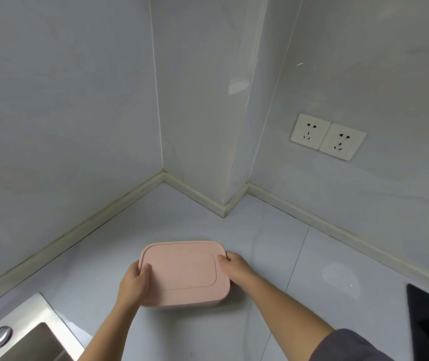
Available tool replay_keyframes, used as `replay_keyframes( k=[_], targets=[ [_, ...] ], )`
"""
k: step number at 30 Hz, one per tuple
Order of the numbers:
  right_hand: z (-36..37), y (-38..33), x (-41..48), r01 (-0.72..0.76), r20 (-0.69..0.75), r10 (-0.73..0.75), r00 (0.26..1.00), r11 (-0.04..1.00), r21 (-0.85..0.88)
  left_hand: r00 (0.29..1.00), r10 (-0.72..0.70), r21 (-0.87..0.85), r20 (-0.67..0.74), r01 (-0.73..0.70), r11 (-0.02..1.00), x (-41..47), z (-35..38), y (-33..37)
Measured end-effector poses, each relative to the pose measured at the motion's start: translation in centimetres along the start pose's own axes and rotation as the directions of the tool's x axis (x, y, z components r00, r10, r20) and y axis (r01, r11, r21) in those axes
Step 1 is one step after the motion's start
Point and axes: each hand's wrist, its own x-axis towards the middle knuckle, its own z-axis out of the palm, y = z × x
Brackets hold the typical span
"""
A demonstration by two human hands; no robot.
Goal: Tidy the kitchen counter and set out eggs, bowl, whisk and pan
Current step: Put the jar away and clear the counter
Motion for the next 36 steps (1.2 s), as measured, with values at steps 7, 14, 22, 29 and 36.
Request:
replay_keyframes(
  k=[7,14,22,29,36],
  targets=[
    [1.3,3.3,-4.6,-0.099,-0.001,0.109,0.994,0.904,0.416,0.998,-0.02,-0.094,0.06,0.026,0.995,-0.3,-0.3,0.2],
    [4.3,3.7,-6.8,-0.098,-0.059,0.153,0.986,0.84,0.534,0.993,-0.099,-0.28,0.069,0.115,0.953,-2.1,0.1,-0.3],
    [0.9,5.5,-10.8,-0.032,-0.021,0.083,0.996,0.59,0.806,0.968,-0.011,-0.391,0.252,0.112,0.914,-7.3,1.2,0.9],
    [-3.5,9.4,-16.5,0.139,-0.196,0.051,0.979,0.532,0.835,0.908,0.135,-0.452,0.396,0.065,0.89,-12.8,3.5,2.3],
    [-7.6,15.2,-23.7,0.271,-0.346,0.091,0.934,0.451,0.85,0.814,0.24,-0.412,0.529,0.0,0.911,-19.1,8.2,6.3]
  ],
)
